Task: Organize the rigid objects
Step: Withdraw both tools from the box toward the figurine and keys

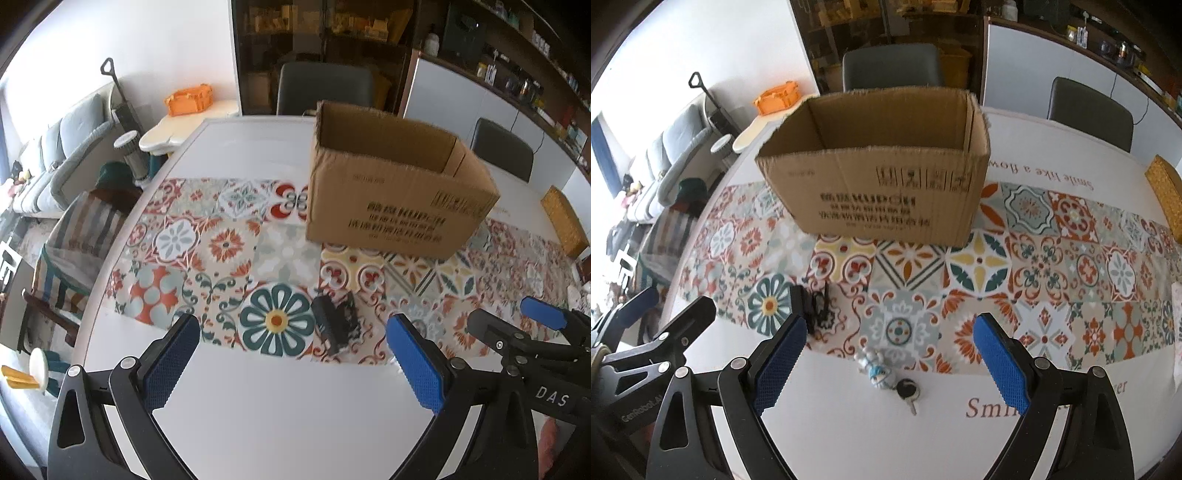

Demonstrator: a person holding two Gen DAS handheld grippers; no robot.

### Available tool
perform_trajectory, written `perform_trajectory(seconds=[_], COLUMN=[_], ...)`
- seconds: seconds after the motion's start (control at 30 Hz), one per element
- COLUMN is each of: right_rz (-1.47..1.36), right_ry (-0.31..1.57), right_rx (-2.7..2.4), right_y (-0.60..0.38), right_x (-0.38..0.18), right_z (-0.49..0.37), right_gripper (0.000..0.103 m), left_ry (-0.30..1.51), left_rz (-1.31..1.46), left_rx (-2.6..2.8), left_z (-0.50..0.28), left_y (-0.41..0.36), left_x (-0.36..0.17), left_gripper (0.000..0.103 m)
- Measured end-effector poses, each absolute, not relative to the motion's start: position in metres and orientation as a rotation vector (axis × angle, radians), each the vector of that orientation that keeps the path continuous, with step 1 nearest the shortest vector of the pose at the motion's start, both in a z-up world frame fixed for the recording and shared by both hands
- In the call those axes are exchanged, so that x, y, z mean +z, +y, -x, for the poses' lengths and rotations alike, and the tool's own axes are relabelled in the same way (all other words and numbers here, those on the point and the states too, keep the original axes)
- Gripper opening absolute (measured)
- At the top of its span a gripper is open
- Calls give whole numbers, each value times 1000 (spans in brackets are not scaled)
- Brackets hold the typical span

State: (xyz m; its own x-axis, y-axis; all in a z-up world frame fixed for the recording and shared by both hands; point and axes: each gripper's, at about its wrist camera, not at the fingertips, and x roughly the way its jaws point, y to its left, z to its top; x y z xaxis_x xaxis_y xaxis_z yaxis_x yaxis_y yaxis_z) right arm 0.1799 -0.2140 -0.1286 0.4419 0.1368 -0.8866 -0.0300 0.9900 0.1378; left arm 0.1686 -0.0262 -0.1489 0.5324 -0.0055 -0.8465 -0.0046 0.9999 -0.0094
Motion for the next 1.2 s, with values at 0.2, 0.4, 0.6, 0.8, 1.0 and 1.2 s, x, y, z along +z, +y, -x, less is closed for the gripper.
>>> perform_trajectory(seconds=[0.2, 0.4, 0.6, 0.8, 1.0, 1.2], right_rz=[-110, -102, -117, -114, -136, -160], right_ry=[1156, 1190, 1220, 1252, 1265, 1314], right_rx=[114, 125, 135, 144, 168, 166], right_y=[-210, -205, -206, -207, -211, -219], right_x=[-146, -160, -173, -184, -194, -211], right_z=[-175, -173, -169, -165, -158, -150], right_gripper=[92, 92, 92, 92, 91, 88], left_ry=[1048, 1087, 1128, 1169, 1226, 1265], left_rz=[14, 16, 1, 9, 24, -7], left_rx=[9, 22, 35, 34, 22, 7], left_z=[-165, -160, -153, -146, -144, -143], left_y=[-22, -19, -20, -22, -29, -38], left_x=[-162, -177, -192, -208, -225, -239], left_gripper=[103, 103, 103, 103, 103, 103])
